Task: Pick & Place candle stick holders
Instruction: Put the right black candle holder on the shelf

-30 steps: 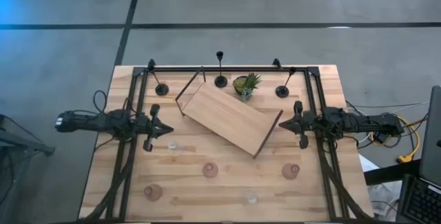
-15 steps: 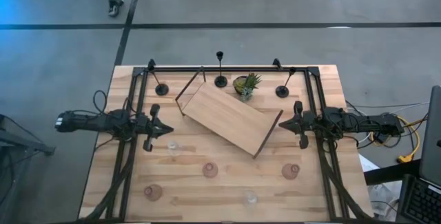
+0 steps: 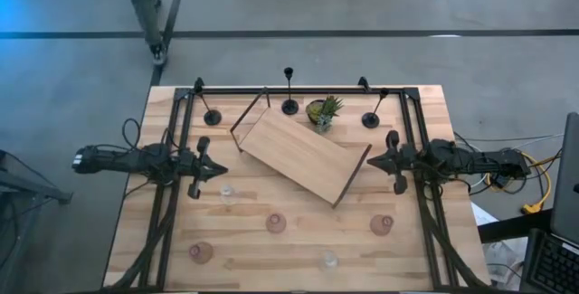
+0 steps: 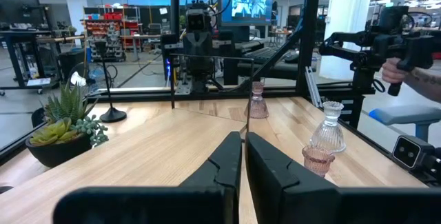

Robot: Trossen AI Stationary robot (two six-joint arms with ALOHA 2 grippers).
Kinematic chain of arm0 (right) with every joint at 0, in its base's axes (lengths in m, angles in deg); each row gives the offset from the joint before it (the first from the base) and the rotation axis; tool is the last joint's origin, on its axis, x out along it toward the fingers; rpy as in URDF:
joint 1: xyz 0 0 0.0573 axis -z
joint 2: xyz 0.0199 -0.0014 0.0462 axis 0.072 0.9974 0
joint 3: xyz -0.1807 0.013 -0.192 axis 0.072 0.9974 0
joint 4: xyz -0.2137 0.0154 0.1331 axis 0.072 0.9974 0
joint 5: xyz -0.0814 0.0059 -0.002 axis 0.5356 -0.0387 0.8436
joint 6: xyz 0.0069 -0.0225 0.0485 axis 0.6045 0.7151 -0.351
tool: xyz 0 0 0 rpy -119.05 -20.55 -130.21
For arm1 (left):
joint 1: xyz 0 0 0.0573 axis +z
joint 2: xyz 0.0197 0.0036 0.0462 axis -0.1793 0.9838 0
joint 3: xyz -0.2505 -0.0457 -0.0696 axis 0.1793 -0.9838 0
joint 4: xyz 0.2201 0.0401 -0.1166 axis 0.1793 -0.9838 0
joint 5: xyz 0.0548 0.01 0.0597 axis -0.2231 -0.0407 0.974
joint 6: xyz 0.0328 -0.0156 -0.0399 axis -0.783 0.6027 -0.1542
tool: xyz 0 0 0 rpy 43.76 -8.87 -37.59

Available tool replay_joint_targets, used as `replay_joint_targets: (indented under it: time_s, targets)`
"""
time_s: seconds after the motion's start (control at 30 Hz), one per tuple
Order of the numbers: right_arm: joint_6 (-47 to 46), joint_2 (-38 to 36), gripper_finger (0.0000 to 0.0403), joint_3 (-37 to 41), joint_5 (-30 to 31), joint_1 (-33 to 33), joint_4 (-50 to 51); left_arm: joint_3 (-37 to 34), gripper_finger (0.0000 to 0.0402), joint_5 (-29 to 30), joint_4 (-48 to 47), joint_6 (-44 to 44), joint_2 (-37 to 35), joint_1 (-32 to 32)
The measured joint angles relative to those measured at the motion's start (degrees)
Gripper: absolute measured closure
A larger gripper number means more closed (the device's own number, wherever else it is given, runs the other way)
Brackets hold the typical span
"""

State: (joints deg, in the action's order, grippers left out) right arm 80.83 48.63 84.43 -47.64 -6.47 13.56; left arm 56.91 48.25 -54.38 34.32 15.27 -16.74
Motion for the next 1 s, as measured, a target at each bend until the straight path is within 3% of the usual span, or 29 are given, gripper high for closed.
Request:
replay_joint_targets:
  time_s: [0.2,0.33,0.53,0.7,0.8,1.0]
  targets:
    - [0.6,0.0,0.0394,-1.3,0.1,0.0,-3.8,0.0,0.0376,0.0,0.0,0.0,0.0,0.0]
    - [6.0,0.0,0.0394,-6.1,1.0,0.0,-3.9,0.0,0.0376,0.0,0.0,0.0,0.0,0.0]
    - [13.9,3.1,0.0394,-16.1,11.3,0.0,-3.1,0.0,0.0376,0.0,0.0,0.0,0.0,0.0]
    - [17.3,11.4,0.0394,-25.1,15.9,0.0,3.9,0.0,0.0376,0.0,0.0,0.0,0.0,0.0]
    - [17.9,17.8,0.0394,-29.4,23.0,0.0,7.9,0.0,0.0376,0.0,0.0,0.0,0.0,0.0]
    - [16.1,29.5,0.0394,-33.7,47.2,0.0,15.8,0.0,0.0376,0.0,0.0,0.0,0.0,0.0]
